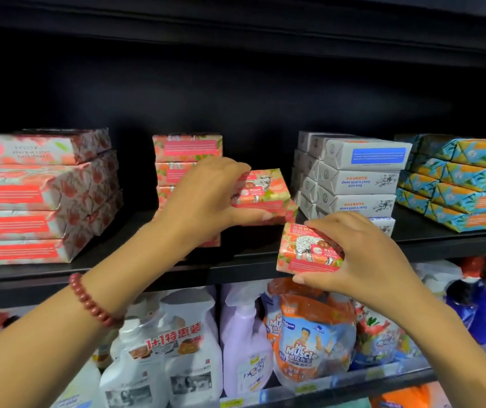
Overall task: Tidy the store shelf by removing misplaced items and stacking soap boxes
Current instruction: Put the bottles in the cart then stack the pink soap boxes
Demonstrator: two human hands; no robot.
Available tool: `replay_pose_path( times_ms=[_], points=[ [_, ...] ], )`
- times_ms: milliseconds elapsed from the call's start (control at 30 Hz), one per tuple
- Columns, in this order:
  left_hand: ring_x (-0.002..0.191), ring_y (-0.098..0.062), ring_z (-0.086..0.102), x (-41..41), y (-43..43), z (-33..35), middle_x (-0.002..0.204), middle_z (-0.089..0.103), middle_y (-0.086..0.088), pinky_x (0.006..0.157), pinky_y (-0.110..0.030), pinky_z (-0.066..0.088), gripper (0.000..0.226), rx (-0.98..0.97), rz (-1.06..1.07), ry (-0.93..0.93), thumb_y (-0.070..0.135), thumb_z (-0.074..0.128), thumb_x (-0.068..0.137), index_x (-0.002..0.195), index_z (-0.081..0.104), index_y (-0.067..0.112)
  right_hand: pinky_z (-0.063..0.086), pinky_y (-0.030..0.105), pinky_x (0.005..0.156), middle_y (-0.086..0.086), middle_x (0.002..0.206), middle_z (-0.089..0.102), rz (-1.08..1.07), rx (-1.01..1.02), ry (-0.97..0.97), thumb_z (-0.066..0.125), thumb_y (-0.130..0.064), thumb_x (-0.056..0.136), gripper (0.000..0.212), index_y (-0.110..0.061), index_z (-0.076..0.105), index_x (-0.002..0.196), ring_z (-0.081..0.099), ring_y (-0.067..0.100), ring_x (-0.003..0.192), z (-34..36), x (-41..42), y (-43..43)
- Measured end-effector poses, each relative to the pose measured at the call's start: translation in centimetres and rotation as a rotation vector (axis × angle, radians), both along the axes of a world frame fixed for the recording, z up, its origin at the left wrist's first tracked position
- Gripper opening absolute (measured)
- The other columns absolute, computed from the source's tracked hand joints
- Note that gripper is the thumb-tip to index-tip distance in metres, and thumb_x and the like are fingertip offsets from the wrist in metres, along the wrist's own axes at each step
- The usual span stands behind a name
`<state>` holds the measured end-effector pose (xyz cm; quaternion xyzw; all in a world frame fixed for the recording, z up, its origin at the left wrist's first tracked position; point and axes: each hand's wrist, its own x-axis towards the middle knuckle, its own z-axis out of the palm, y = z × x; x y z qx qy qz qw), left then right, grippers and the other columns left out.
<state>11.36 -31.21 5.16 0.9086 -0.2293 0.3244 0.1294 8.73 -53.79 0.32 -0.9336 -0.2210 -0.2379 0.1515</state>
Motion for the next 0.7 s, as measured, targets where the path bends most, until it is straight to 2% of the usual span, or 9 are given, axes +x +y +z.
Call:
replay_pose_path(
  times_ms=[100,200,233,300,367,433,500,600,700],
  points=[
    [0.099,-0.019,0.060,-1.6,3.1,0.0,0.108,0.068,-0.003,0.082,-0.038,0.050,0.069,-0.101,0.049,-0.039,0.055,0.073,0.066,0.118,0.062,0.011,0.036,0.026,0.081,-0.011,0.118,0.051,0.028,-0.007,-0.002,0.072,-0.062,0.059,0.082,-0.029,0.050,0.131,0.043,0.009,0.111,0.1,0.4,1.3],
    [0.088,-0.019,0.062,-2.0,5.6,-0.2,0.097,0.069,-0.002,0.075,-0.032,0.049,0.068,-0.104,0.081,-0.008,0.058,0.071,0.062,0.110,0.067,0.009,0.038,0.028,0.080,-0.008,0.116,0.055,0.076,0.022,-0.043,0.076,-0.060,0.056,0.081,-0.025,0.056,0.126,0.047,0.014,0.109,-0.1,1.1,2.5],
    [0.083,-0.016,0.062,-2.1,6.0,-0.4,0.092,0.069,0.000,0.072,-0.029,0.049,0.068,-0.102,0.069,0.017,0.060,0.067,0.061,0.105,0.068,0.009,0.039,0.029,0.081,-0.007,0.115,0.056,0.092,0.035,-0.049,0.077,-0.059,0.055,0.080,-0.024,0.058,0.124,0.048,0.015,0.108,-0.1,1.2,2.9],
    [0.078,-0.003,0.057,-2.0,6.5,-0.9,0.089,0.063,0.012,0.070,-0.012,0.043,0.066,-0.123,0.044,0.067,0.058,0.066,0.059,0.105,0.069,0.011,0.041,0.032,0.084,-0.007,0.115,0.056,0.120,0.060,-0.051,0.075,-0.061,0.054,0.080,-0.024,0.058,0.123,0.047,0.015,0.108,-0.1,1.3,3.6],
    [0.086,-0.002,0.056,-1.6,6.8,-1.3,0.095,0.059,0.014,0.074,-0.007,0.041,0.069,-0.169,0.040,0.100,0.057,0.067,0.058,0.111,0.068,0.013,0.040,0.030,0.081,-0.006,0.114,0.057,0.138,0.070,-0.065,0.074,-0.061,0.054,0.080,-0.025,0.059,0.123,0.047,0.015,0.105,-0.1,1.3,4.0],
    [0.097,-0.007,0.058,-1.4,7.3,-1.7,0.103,0.064,0.009,0.082,-0.016,0.045,0.068,-0.158,0.055,0.086,0.059,0.067,0.060,0.111,0.068,0.014,0.037,0.028,0.079,-0.006,0.113,0.057,0.139,0.073,-0.067,0.075,-0.061,0.054,0.080,-0.025,0.059,0.123,0.048,0.015,0.104,-0.1,1.3,4.2],
    [0.104,-0.012,0.058,-1.6,7.8,-1.8,0.108,0.067,0.004,0.089,-0.026,0.046,0.058,-0.125,0.063,0.033,0.053,0.071,0.065,0.107,0.071,0.014,0.036,0.028,0.079,-0.005,0.113,0.058,0.138,0.074,-0.071,0.077,-0.064,0.053,0.083,-0.024,0.059,0.123,0.049,0.016,0.104,-0.2,1.3,4.3],
    [0.105,-0.013,0.059,-2.1,8.2,-2.1,0.107,0.069,0.003,0.090,-0.027,0.045,0.043,-0.180,0.045,0.009,0.038,0.077,0.069,0.105,0.072,0.015,0.037,0.029,0.078,-0.005,0.114,0.058,0.131,0.087,-0.075,0.078,-0.062,0.054,0.082,-0.024,0.059,0.124,0.050,0.017,0.105,-0.3,1.4,4.3],
    [0.106,-0.014,0.059,-1.9,8.0,-2.3,0.107,0.069,0.001,0.090,-0.029,0.046,0.045,-0.186,0.041,0.015,0.040,0.074,0.070,0.107,0.071,0.014,0.038,0.029,0.077,-0.005,0.112,0.058,0.129,0.084,-0.090,0.072,-0.072,0.052,0.087,-0.023,0.059,0.123,0.051,0.017,0.103,-0.3,1.2,4.3]
  ],
)
